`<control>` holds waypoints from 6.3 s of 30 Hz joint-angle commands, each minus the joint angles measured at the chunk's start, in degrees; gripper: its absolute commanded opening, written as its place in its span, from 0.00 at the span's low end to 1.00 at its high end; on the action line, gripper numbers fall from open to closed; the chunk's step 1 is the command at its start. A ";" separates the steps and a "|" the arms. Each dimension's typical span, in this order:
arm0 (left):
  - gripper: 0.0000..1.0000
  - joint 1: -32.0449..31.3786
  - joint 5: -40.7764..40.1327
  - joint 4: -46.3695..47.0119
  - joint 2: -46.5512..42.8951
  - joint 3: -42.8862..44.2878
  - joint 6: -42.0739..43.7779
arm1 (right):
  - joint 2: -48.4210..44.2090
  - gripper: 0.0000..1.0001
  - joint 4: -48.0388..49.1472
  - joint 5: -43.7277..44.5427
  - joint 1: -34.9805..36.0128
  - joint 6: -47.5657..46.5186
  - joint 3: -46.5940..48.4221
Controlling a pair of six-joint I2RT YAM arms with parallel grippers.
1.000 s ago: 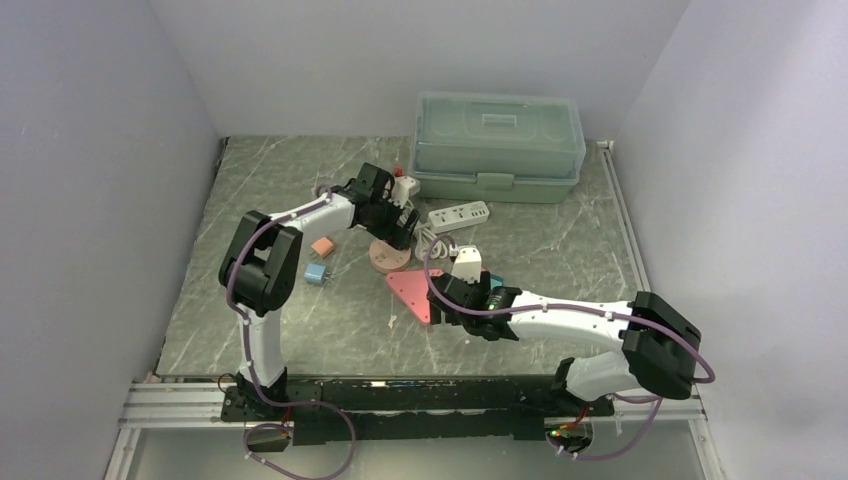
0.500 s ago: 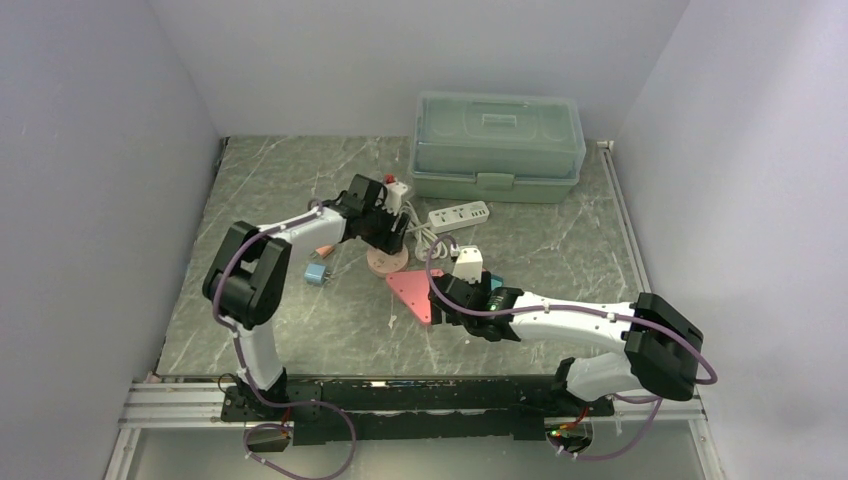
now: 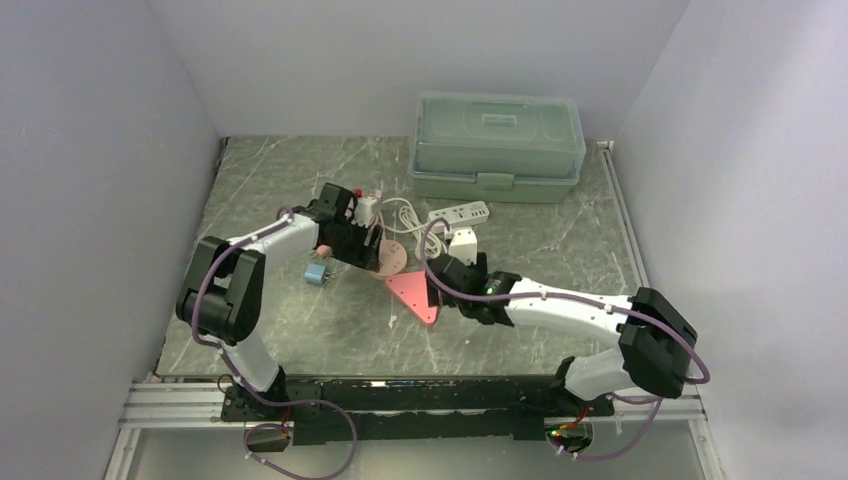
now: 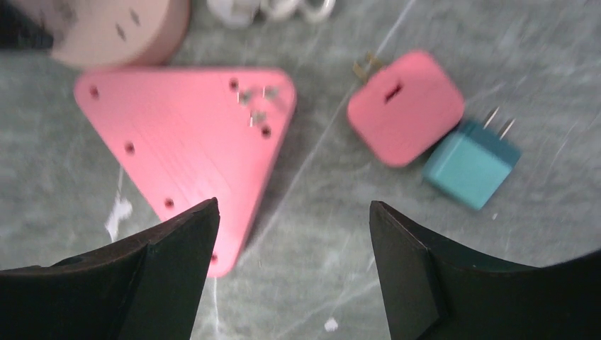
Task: Insert the plug
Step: Move the socket to the center of the board, then pick up the socket from the center of the board.
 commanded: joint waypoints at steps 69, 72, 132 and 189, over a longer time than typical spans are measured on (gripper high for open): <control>0.00 10.55 -0.08 -4.36 -2.06 16.49 23.02 | 26.94 0.84 17.54 -14.55 -11.77 -16.17 28.57; 0.00 10.47 -1.00 -6.99 -4.40 15.42 23.46 | 25.55 0.84 18.31 -14.86 -11.81 -15.86 26.80; 0.78 11.29 -18.42 -18.74 -27.71 -9.96 21.35 | 21.75 1.00 26.81 -22.49 5.36 -22.72 19.18; 0.83 16.38 -10.51 -18.81 -12.18 8.01 21.53 | 47.29 0.55 -11.85 -0.51 -16.64 13.73 54.22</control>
